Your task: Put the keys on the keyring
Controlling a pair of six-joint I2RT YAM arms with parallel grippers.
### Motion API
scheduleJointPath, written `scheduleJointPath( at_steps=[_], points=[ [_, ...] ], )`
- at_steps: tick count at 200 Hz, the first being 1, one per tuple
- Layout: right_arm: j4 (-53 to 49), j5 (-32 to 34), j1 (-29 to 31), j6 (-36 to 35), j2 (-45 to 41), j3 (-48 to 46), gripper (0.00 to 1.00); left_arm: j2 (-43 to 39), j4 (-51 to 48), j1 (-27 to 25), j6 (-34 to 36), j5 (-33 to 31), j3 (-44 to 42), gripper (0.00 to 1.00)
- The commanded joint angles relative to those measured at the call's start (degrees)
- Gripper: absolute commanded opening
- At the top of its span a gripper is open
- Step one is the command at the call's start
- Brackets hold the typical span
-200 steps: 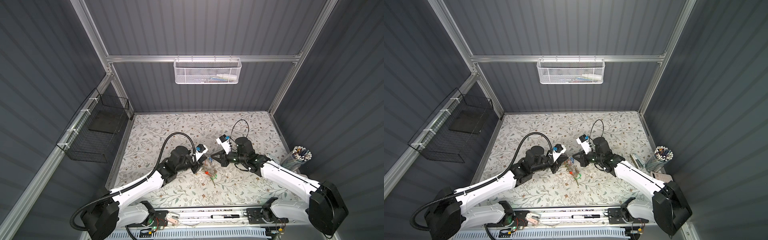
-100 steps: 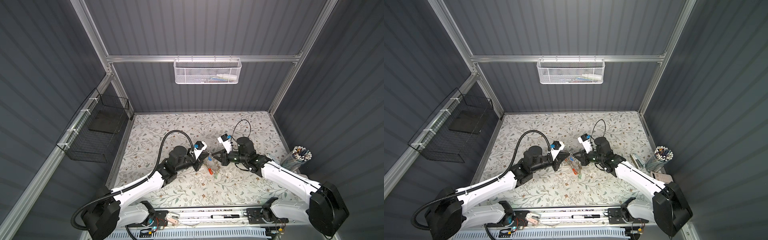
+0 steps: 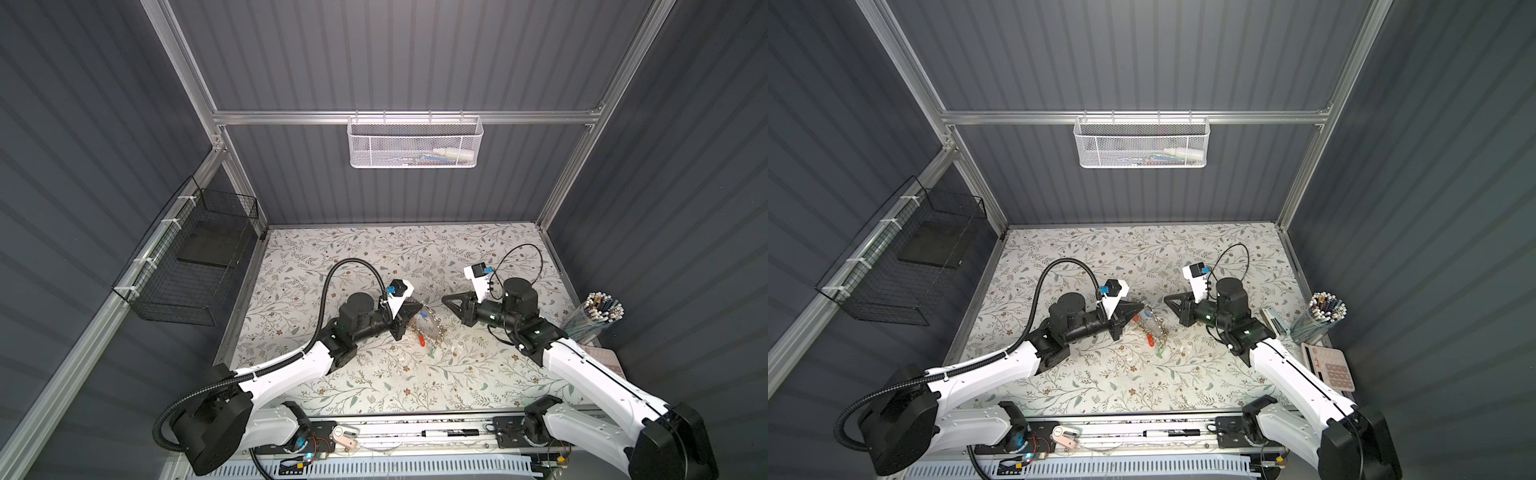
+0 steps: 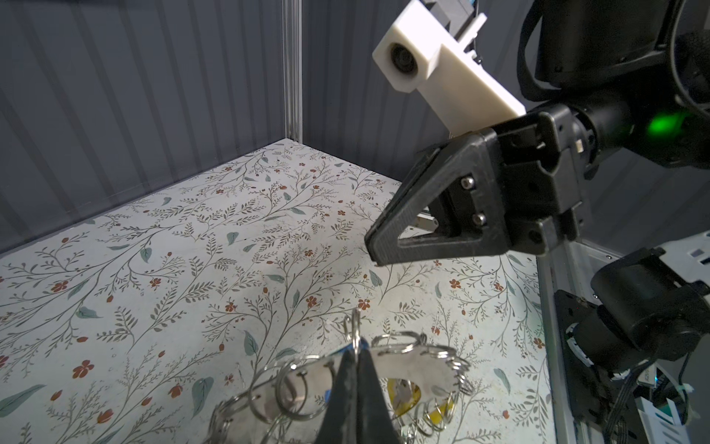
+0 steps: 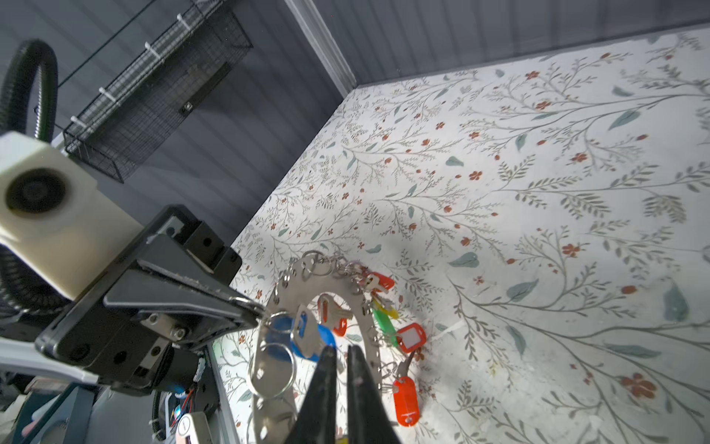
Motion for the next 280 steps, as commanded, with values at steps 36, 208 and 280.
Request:
scheduleJointPath(
  at_steps=[36,208,280],
  points=[
    [7.1,-0.6,-5.0,4.4,-4.8,-3.2,0.33,1.9,9.9,-0.4,-2.6,5.7,2.6,0.0],
    [17.6,-12.2,-4.6,5.9,-1.3,-0.6,0.55,21.0,56.8,8.6,-34.9,26.7,6.2,0.0],
    [23.3,-15.9,-3.8,7.6,0.4,0.5,0.52,23.4,56.8,8.7,-36.6,26.9,9.4,0.0]
  ],
)
